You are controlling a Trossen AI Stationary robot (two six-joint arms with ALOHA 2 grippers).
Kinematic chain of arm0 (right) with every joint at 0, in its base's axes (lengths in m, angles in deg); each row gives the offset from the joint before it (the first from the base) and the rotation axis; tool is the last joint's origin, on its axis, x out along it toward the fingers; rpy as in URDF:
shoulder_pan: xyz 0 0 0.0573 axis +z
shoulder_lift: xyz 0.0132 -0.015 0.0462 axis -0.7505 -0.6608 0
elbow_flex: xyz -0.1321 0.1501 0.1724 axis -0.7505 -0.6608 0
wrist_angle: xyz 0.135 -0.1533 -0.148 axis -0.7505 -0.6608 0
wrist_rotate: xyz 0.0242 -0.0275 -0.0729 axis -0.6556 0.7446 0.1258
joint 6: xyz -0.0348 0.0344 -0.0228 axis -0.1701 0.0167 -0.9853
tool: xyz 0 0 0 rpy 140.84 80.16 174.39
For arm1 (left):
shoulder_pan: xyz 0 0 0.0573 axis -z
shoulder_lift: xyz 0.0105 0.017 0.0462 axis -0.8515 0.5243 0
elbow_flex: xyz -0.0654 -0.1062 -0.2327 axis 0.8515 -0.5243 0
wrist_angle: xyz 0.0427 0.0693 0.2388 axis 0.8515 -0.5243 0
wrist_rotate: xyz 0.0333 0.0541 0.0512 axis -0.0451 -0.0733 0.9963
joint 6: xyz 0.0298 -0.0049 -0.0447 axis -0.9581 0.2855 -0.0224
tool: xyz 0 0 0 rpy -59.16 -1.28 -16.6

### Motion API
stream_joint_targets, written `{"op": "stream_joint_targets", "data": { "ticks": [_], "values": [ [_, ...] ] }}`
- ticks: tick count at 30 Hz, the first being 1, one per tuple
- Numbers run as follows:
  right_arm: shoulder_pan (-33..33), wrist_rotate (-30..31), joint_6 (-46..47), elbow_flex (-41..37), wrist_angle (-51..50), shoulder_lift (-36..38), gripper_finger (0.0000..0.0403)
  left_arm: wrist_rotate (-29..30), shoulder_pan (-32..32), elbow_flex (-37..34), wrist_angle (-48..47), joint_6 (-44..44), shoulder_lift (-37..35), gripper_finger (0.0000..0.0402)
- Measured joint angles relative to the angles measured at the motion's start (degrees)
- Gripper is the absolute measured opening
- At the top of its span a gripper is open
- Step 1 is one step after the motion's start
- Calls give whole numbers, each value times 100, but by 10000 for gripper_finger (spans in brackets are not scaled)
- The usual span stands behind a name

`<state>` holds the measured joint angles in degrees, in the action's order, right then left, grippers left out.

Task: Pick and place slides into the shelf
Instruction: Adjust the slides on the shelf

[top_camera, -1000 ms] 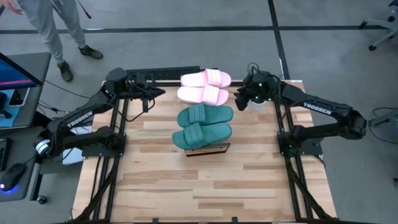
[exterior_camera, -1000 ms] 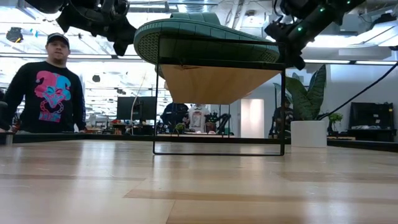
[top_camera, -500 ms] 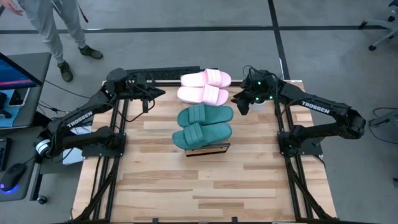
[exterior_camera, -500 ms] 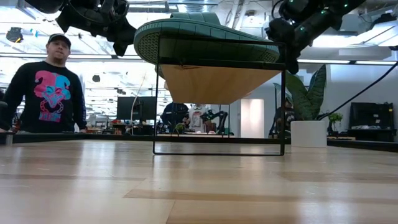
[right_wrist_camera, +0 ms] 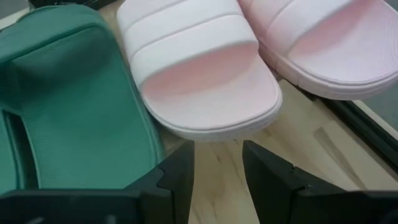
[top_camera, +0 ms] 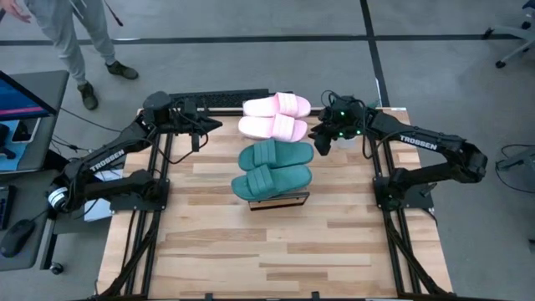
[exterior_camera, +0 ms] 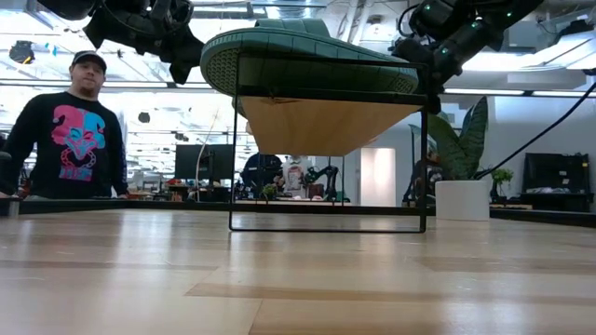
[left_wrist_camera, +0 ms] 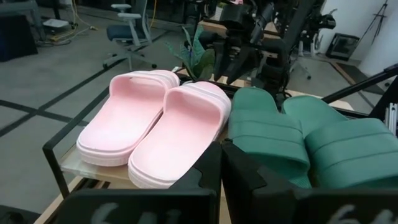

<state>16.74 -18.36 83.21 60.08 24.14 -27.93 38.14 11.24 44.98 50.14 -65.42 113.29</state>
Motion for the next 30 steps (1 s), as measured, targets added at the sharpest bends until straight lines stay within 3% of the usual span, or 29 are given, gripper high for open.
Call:
{"op": "stream_joint_targets", "data": {
  "ticks": [30],
  "values": [
    [341,-26,152,0,62,2,129,151,1,2,-85,-51,0,0]
  ]
}}
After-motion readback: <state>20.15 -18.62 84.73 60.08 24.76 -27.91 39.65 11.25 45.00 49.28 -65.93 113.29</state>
